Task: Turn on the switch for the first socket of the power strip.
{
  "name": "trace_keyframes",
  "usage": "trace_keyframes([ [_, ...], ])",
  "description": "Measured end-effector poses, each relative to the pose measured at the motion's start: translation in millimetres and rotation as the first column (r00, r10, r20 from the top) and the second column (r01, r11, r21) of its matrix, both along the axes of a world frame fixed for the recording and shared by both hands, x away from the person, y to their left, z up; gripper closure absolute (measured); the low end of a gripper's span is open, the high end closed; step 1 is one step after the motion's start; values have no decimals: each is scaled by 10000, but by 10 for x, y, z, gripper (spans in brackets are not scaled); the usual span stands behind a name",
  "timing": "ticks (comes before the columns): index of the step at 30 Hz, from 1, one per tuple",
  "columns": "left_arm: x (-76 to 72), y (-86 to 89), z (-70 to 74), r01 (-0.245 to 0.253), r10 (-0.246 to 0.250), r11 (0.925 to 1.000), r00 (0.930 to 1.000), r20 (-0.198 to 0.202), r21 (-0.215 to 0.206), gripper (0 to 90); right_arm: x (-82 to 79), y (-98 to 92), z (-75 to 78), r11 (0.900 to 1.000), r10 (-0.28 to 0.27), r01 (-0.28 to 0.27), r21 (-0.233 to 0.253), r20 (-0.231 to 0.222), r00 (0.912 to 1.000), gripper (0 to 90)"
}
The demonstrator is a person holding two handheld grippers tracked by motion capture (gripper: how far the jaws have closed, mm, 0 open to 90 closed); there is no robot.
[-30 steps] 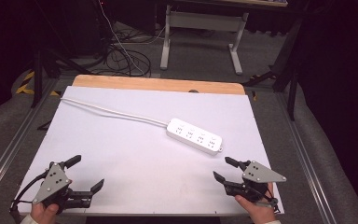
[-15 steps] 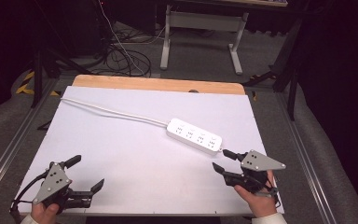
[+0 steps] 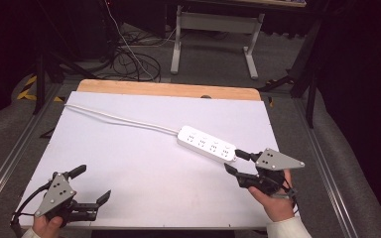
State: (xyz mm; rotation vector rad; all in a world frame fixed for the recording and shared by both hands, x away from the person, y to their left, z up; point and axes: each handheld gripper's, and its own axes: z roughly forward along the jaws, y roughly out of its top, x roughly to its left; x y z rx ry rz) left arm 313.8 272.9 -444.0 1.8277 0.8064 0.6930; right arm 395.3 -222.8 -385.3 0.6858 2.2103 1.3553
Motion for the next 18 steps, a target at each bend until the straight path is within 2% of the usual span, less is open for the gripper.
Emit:
trace_keyframes([
  [6,-2,-1,-4,-39,39,10000,10000,-14,8,2,41,20,19,10000,30,-30,-66,-45,10000,506],
  [8,-11,0,-7,-105,105,9999,9999,-28,5,2,58,35,26,9997,140,-143,-182,-183,9997,576],
  [11,-29,7,-6,-128,128,9998,9999,0,130,2,112,84,55,9970,573,-597,-499,-485,9972,718],
  [14,-48,15,-4,-184,184,9998,9998,20,111,2,180,131,88,9949,684,-727,-694,-624,9957,868],
  [16,-54,20,-3,-213,213,9997,9998,26,113,2,256,171,107,9934,812,-877,-742,-869,9929,900],
  [18,-58,18,-6,-238,238,9997,9997,11,75,2,317,214,117,9927,838,-908,-792,-871,9927,900],
])
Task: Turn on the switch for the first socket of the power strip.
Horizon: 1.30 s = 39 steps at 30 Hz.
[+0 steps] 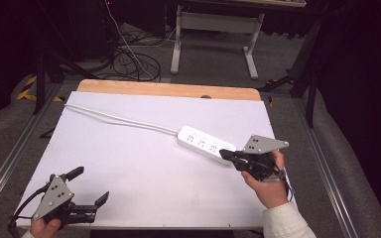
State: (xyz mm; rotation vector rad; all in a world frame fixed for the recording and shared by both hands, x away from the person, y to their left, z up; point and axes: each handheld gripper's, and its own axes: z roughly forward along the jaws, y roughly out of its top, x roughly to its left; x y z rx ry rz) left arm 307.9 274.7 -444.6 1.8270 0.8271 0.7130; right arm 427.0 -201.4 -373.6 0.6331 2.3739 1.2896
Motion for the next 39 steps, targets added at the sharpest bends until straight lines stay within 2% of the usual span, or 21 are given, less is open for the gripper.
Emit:
trace_keyframes([
  [11,-1,4,0,24,-24,10000,10000,22,-9,2,342,223,38,9999,-152,154,40,-505,9986,900],
  [19,4,6,0,47,-47,10000,10000,-8,20,2,519,361,17,9994,-274,263,-203,-579,9979,900],
  [24,6,7,0,57,-57,10000,10000,-9,26,2,632,421,7,9991,-402,392,-156,-637,9972,900],
  [33,9,11,-2,23,-23,10000,10000,-2,4,3,833,516,-74,9986,-521,512,-121,-931,9943,900],
  [39,13,12,-4,21,-21,10000,10000,-8,-16,2,954,558,-154,9969,-750,774,170,-1144,9906,900],
])
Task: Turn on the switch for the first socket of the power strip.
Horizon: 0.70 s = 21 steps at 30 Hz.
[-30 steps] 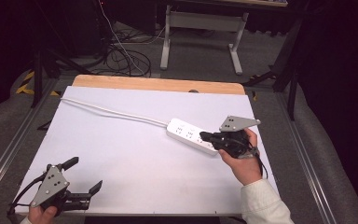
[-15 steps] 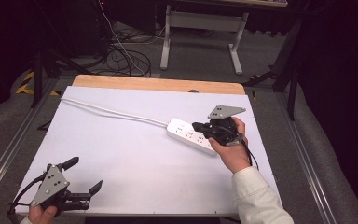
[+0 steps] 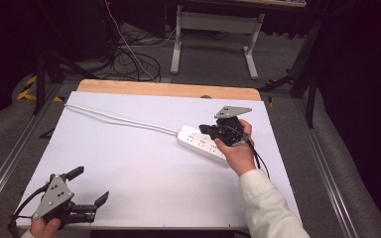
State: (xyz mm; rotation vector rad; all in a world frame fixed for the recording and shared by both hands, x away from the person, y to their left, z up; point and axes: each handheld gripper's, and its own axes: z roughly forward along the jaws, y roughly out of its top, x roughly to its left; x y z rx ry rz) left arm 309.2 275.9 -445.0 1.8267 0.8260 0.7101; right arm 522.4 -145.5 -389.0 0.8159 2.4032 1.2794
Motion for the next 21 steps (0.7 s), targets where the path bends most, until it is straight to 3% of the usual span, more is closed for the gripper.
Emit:
trace_keyframes([
  [11,9,3,-4,28,-28,10000,10000,-22,-50,2,206,80,-176,9988,-487,487,29,-160,9987,900],
  [21,12,5,-3,44,-44,10000,10000,-5,-32,3,365,152,-364,9957,-793,792,-477,6,9969,900],
])
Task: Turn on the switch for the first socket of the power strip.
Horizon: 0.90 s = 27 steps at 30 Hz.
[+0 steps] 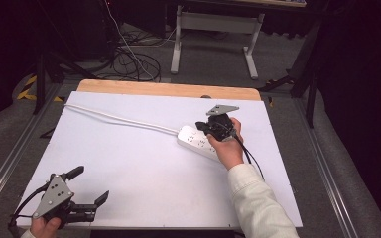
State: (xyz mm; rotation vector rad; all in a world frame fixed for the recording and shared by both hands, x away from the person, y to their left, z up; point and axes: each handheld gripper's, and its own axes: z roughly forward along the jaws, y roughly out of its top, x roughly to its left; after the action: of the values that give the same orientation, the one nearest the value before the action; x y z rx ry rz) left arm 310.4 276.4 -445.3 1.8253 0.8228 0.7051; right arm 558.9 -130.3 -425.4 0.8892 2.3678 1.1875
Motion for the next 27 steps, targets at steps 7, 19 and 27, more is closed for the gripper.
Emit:
trace_keyframes([
  [7,1,2,1,5,-5,10000,10000,13,-8,3,53,46,-88,9995,32,-30,-302,84,10000,900],
  [19,3,0,0,38,-38,10000,10000,-1,1,2,116,102,-217,9977,77,-91,-677,-211,9997,900],
  [27,6,0,-1,45,-45,10000,10000,-9,-6,2,144,142,-284,9947,56,-79,-1029,-227,9997,900],
])
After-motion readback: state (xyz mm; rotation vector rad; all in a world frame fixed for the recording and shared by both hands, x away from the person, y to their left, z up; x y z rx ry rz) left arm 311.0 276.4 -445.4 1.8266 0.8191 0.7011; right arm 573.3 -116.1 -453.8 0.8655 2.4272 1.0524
